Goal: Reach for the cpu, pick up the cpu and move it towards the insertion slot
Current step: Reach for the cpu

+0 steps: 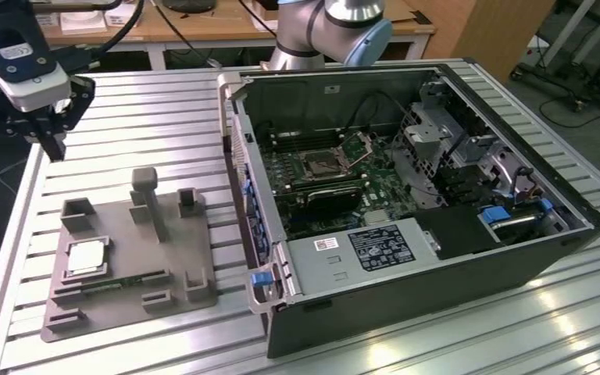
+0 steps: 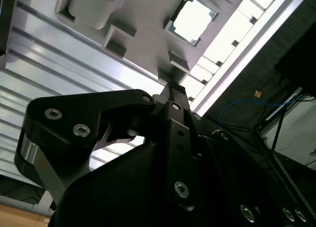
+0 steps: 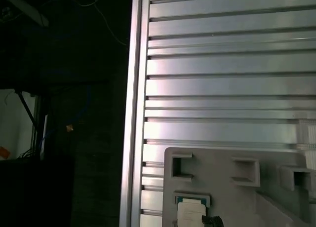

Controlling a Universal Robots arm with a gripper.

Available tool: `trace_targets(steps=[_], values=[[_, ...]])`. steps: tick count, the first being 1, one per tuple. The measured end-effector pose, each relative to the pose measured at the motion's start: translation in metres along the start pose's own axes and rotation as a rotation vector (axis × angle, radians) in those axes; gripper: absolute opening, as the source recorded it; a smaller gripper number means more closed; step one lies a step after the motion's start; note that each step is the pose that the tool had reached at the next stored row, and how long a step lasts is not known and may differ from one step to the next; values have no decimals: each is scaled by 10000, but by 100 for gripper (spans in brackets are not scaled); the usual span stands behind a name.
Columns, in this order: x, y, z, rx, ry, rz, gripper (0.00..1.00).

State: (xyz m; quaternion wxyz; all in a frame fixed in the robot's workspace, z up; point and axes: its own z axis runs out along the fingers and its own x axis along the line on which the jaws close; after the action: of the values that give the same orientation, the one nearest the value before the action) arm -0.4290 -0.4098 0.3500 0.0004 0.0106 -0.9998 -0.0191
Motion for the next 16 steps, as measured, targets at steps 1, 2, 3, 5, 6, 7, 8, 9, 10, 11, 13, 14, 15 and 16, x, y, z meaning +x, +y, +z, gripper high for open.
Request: trace_targets(steps=[1,2,3,5,6,7,8,9,10,11,13,14,15,16], values=[[18,-22,8,0,1,-1,11],[37,-45,16,1,2,-1,11],[55,-68,26,0,1,-2,11],[89,-98,45,0,0,-2,11],[97,-108,49,0,1,-3,11],[104,-111,50,0,0,-5,11],[104,-111,50,0,0,-5,11],[104,-111,50,0,-1,-6,11],[104,-112,50,0,-2,-6,11],[104,-112,50,0,-1,-6,11],[104,-112,50,1,0,-6,11],[104,-112,50,0,-1,-7,11],[104,-112,50,0,-1,-6,11],[104,-112,50,0,-1,-6,11]])
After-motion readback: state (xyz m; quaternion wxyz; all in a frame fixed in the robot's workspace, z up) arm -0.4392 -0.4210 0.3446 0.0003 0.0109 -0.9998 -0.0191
